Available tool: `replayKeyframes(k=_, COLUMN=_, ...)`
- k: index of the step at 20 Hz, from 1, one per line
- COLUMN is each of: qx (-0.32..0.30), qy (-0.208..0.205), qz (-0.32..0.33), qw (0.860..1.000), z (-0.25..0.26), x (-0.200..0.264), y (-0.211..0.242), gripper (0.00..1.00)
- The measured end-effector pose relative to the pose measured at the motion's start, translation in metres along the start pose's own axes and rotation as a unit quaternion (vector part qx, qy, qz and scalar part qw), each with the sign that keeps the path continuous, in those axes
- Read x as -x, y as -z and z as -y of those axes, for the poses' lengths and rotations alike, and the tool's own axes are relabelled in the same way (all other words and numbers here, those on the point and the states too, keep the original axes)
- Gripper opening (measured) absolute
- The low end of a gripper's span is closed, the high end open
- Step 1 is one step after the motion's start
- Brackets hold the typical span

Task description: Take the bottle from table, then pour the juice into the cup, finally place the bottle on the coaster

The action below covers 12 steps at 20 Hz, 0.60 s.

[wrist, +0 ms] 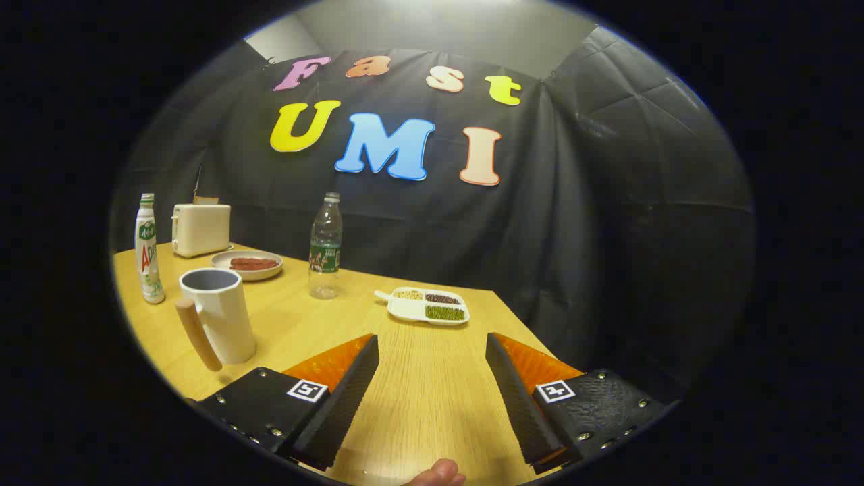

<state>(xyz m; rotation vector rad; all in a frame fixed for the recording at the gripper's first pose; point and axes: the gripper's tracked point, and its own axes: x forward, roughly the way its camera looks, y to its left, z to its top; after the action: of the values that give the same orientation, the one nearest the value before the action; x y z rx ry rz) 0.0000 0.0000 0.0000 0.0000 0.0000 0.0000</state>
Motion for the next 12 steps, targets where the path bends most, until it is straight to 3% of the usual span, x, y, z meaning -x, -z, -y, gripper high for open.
replayKeyframes(k=7, qx=-0.057, qy=0.054, qz=0.018, qw=0.997, z=-0.067, x=0.031, y=-0.054, gripper=0.97)
replayKeyframes(k=10, qx=-0.04, qy=0.092, qz=0.027, qw=0.995, z=-0.1, x=0.063, y=-0.068, gripper=0.96)
replayKeyframes(k=12, qx=-0.033, qy=0.092, qz=0.03, qw=0.995, z=-0.129, x=0.082, y=-0.078, gripper=0.96)
